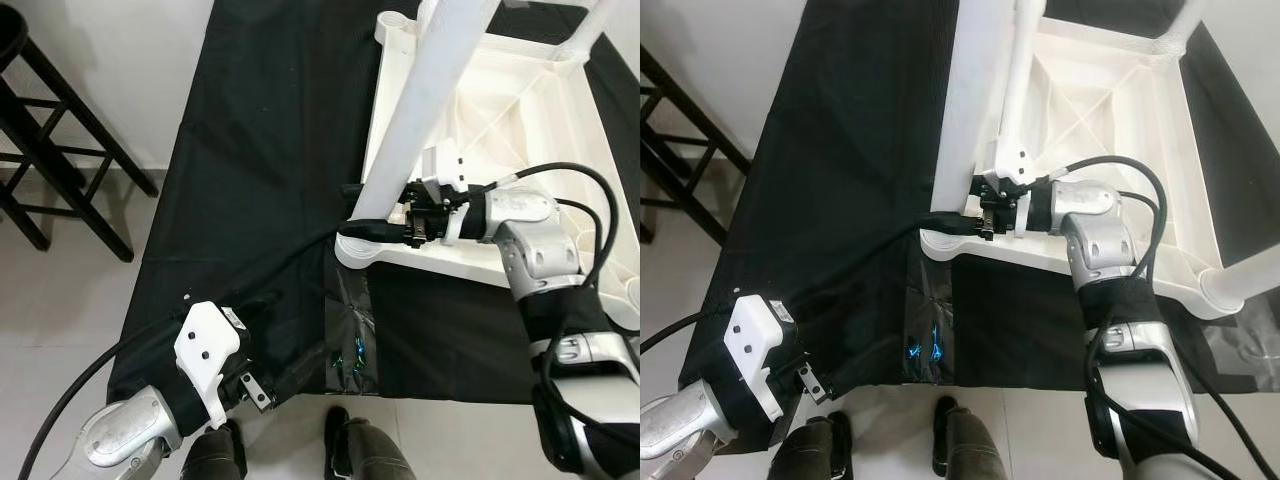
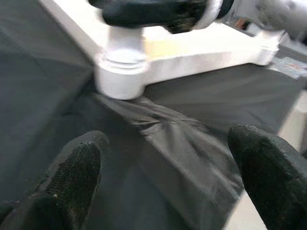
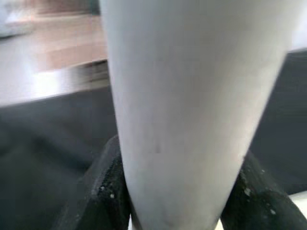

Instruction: Building children table

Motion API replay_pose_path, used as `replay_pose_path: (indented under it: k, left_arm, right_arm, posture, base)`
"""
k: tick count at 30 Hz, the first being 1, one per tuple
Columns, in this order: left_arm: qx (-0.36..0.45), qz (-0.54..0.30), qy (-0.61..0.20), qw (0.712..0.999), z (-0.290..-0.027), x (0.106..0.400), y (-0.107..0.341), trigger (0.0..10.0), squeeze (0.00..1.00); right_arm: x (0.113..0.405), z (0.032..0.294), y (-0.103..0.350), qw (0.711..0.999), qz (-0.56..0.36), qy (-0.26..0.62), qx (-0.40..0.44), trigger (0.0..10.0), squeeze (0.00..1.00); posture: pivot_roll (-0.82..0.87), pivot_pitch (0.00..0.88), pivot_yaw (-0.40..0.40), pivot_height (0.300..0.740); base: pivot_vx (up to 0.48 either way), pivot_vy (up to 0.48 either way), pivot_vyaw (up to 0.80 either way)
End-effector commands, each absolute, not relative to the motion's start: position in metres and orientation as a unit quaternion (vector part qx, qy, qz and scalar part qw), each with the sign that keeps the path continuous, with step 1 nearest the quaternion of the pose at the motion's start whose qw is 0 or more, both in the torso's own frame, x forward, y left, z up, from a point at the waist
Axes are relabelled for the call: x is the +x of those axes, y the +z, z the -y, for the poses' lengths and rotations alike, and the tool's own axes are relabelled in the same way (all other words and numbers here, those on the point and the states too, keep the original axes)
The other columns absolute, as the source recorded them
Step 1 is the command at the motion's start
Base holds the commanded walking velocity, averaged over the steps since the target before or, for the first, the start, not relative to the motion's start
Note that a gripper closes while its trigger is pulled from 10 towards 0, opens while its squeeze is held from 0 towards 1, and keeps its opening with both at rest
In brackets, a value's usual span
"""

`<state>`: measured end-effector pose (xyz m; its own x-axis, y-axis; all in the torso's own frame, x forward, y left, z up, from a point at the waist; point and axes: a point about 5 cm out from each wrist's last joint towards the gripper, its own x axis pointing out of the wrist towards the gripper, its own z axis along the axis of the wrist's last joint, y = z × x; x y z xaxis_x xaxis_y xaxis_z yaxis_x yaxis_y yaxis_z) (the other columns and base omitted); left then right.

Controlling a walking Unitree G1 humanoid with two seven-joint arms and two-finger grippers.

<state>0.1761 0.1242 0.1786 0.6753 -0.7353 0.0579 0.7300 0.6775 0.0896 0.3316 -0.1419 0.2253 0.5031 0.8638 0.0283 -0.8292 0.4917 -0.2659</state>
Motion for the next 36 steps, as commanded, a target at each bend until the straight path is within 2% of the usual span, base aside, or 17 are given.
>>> replay_pose_path:
  k: [1, 2, 3, 5, 14, 15, 16, 17, 18, 25, 26, 27, 28, 30, 32, 34, 36]
  left_arm:
    - [0.03, 0.045, -0.404, 0.913, -0.125, 0.172, 0.179, 10.0, 0.0]
    - [0.03, 0.045, -0.404, 0.913, -0.125, 0.172, 0.179, 10.0, 0.0]
    - [0.032, 0.044, -0.403, 0.913, -0.126, 0.173, 0.179, 10.0, 0.0]
    - [0.034, 0.04, -0.405, 0.913, -0.127, 0.173, 0.177, 10.0, 0.0]
    - [0.027, 0.047, -0.416, 0.908, -0.122, 0.178, 0.179, 10.0, 0.0]
    - [0.027, 0.047, -0.417, 0.907, -0.121, 0.179, 0.179, 10.0, 0.0]
    - [0.027, 0.047, -0.418, 0.907, -0.121, 0.178, 0.179, 10.0, 0.0]
    - [0.027, 0.047, -0.418, 0.907, -0.121, 0.178, 0.179, 10.0, 0.0]
    - [0.028, 0.047, -0.418, 0.907, -0.122, 0.179, 0.178, 10.0, 0.0]
    - [0.029, 0.05, -0.418, 0.907, -0.123, 0.181, 0.18, 10.0, 0.0]
    - [0.029, 0.051, -0.418, 0.906, -0.122, 0.181, 0.18, 10.0, 0.0]
    - [0.029, 0.051, -0.418, 0.906, -0.122, 0.181, 0.18, 10.0, 0.0]
    - [0.029, 0.051, -0.418, 0.906, -0.122, 0.181, 0.18, 10.0, 0.0]
    - [0.029, 0.051, -0.418, 0.906, -0.122, 0.181, 0.18, 10.0, 0.0]
    - [0.029, 0.051, -0.418, 0.907, -0.121, 0.18, 0.18, 10.0, 0.0]
    - [0.03, 0.051, -0.416, 0.907, -0.122, 0.18, 0.18, 10.0, 0.0]
    - [0.03, 0.051, -0.416, 0.907, -0.122, 0.18, 0.18, 10.0, 0.0]
  right_arm:
    - [0.314, 0.151, 0.172, 0.975, -0.03, 0.187, -0.112, 0.0, 0.0]
    - [0.314, 0.151, 0.172, 0.975, -0.03, 0.187, -0.112, 0.0, 0.0]
    - [0.288, 0.139, 0.155, 0.978, -0.046, 0.17, -0.115, 0.0, 0.0]
    - [0.266, 0.122, 0.14, 0.973, -0.053, 0.191, -0.117, 0.0, 0.0]
    - [0.277, 0.122, 0.154, 0.976, -0.037, 0.175, -0.122, 0.0, 0.0]
    - [0.277, 0.121, 0.154, 0.976, -0.038, 0.175, -0.122, 1.8, 0.0]
    - [0.275, 0.121, 0.155, 0.98, -0.044, 0.158, -0.116, 10.0, 0.0]
    - [0.275, 0.121, 0.155, 0.98, -0.044, 0.158, -0.116, 10.0, 0.0]
    - [0.276, 0.12, 0.162, 0.983, -0.043, 0.152, -0.096, 10.0, 1.0]
    - [0.285, 0.11, 0.192, 0.968, 0.031, 0.246, -0.042, 10.0, 1.0]
    - [0.288, 0.111, 0.208, 0.943, 0.059, 0.325, -0.04, 10.0, 0.0]
    - [0.288, 0.111, 0.208, 0.943, 0.059, 0.325, -0.04, 10.0, 0.0]
    - [0.289, 0.115, 0.218, 0.919, 0.074, 0.382, -0.058, 10.0, 0.0]
    - [0.289, 0.115, 0.218, 0.919, 0.074, 0.382, -0.058, 10.0, 0.0]
    - [0.291, 0.133, 0.226, 0.857, 0.066, 0.494, -0.132, 10.0, 0.0]
    - [0.294, 0.147, 0.224, 0.822, 0.042, 0.537, -0.185, 10.0, 0.0]
    - [0.294, 0.147, 0.224, 0.822, 0.042, 0.537, -0.185, 10.0, 0.0]
  posture:
    - [0.11, 0.284, -0.124, 0.74]
    - [0.11, 0.284, -0.124, 0.74]
    - [0.12, 0.297, -0.116, 0.74]
    - [0.12, 0.296, -0.099, 0.74]
    - [0.1, 0.279, -0.092, 0.74]
    - [0.09, 0.279, -0.089, 0.74]
    - [0.09, 0.277, -0.089, 0.74]
    - [0.09, 0.277, -0.089, 0.74]
    - [0.09, 0.276, -0.084, 0.74]
    - [0.1, 0.273, -0.08, 0.74]
    - [0.1, 0.275, -0.082, 0.74]
    - [0.1, 0.275, -0.082, 0.74]
    - [0.1, 0.277, -0.086, 0.74]
    - [0.1, 0.277, -0.086, 0.74]
    - [0.11, 0.281, -0.09, 0.74]
    - [0.11, 0.283, -0.087, 0.74]
    - [0.11, 0.283, -0.087, 0.74]
  base:
    - [0.0, 0.0, 0.0]
    - [0.0, 0.0, 0.0]
    - [0.0, 0.0, 0.0]
    - [0.0, 0.0, 0.0]
    - [0.0, 0.0, 0.0]
    - [0.0, 0.0, 0.0]
    - [0.0, 0.0, 0.0]
    - [0.0, 0.0, 0.0]
    - [0.0, 0.0, 0.0]
    - [0.0, 0.0, 0.0]
    - [0.0, 0.0, 0.0]
    - [0.0, 0.0, 0.0]
    - [0.0, 0.0, 0.0]
    - [0.0, 0.0, 0.0]
    - [0.0, 0.0, 0.0]
    - [0.0, 0.0, 0.0]
    - [0.0, 0.0, 0.0]
